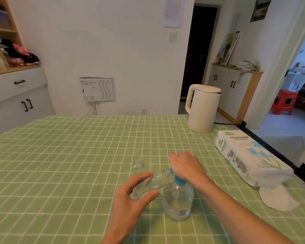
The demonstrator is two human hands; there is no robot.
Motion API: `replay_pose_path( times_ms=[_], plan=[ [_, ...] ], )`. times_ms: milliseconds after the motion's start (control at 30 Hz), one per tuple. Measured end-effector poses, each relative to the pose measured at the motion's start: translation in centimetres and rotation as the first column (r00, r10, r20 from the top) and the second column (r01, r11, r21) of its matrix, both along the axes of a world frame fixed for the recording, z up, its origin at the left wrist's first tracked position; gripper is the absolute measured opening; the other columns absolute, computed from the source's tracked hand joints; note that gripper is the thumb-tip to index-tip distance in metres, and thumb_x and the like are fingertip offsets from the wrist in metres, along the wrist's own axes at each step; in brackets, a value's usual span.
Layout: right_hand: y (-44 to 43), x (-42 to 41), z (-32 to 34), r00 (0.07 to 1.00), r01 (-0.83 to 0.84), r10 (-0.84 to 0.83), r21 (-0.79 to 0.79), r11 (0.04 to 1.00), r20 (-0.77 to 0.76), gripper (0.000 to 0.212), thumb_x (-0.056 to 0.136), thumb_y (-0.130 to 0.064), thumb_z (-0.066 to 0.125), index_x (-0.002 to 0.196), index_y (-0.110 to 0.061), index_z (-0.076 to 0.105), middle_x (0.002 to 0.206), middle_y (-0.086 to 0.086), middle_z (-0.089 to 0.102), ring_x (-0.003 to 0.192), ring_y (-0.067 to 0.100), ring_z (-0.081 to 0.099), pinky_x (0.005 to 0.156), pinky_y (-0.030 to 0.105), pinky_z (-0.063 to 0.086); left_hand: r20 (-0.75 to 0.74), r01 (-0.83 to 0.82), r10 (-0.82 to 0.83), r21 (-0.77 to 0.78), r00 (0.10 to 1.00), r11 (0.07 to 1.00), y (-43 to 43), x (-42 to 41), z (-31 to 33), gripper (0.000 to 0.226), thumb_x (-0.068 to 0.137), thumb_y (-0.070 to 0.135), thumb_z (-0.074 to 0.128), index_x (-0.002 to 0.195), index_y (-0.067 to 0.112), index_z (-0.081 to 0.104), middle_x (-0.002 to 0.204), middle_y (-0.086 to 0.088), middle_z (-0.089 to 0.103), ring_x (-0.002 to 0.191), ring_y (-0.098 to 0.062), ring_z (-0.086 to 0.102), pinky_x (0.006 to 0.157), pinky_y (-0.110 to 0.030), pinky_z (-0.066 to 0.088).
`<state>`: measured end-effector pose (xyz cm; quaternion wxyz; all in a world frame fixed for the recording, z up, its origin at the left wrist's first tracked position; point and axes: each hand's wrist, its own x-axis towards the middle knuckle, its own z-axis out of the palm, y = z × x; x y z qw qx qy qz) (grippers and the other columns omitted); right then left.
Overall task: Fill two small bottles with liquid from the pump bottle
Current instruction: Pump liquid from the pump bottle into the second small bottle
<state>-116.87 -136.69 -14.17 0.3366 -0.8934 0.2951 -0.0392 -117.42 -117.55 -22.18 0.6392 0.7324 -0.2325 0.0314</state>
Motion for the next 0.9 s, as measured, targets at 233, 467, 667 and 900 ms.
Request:
replay_pose_path(
  times_ms=[233,467,667,900],
  plan=[
    [-0.3,0.0,1.3,0.999,-0.037,0.037,-0.016,0.999,0.013,0.038,0.104,-0.038,0.04,0.071,-0.02,0.042,0.064,-0.003,0.046,0.061,0.018,0.042,0.073,0.04,0.035,-0.004,0.01,-0.01,0.005,1.0,1.0,0.2,0.0,0.3,0.047,0.071,0.037,0.09,0.114,0.049,0.076,0.119,0.021,0.078,0.119,0.0,0.07,0.105,-0.03,0.049],
    [-0.3,0.0,0.5,0.999,-0.019,0.018,0.015,1.0,0.047,0.036,0.102,-0.036,0.041,0.07,-0.019,0.042,0.065,-0.002,0.047,0.062,0.02,0.042,0.067,0.038,0.034,0.001,0.008,-0.008,-0.007,1.0,1.0,0.0,0.2,0.2,0.046,0.069,0.045,0.087,0.114,0.048,0.076,0.119,0.021,0.078,0.119,-0.001,0.07,0.103,-0.027,0.049],
    [0.1,-0.1,0.1,1.0,-0.013,0.013,0.012,1.0,0.017,0.035,0.101,-0.034,0.041,0.07,-0.018,0.044,0.069,0.0,0.051,0.064,0.02,0.044,0.065,0.038,0.033,-0.005,0.004,-0.004,-0.002,1.0,1.0,-0.1,0.2,-0.2,0.045,0.069,0.036,0.089,0.112,0.046,0.077,0.116,0.017,0.08,0.117,-0.004,0.072,0.104,-0.031,0.05],
    [0.0,-0.3,0.9,0.996,-0.056,0.055,0.009,0.998,0.077,0.037,0.104,-0.032,0.04,0.069,-0.019,0.04,0.064,-0.002,0.044,0.061,0.018,0.039,0.062,0.036,0.032,-0.002,0.01,-0.01,0.002,1.0,1.0,0.0,0.1,0.2,0.047,0.073,0.028,0.094,0.113,0.046,0.076,0.118,0.02,0.079,0.118,0.0,0.07,0.103,-0.026,0.048]
  ],
)
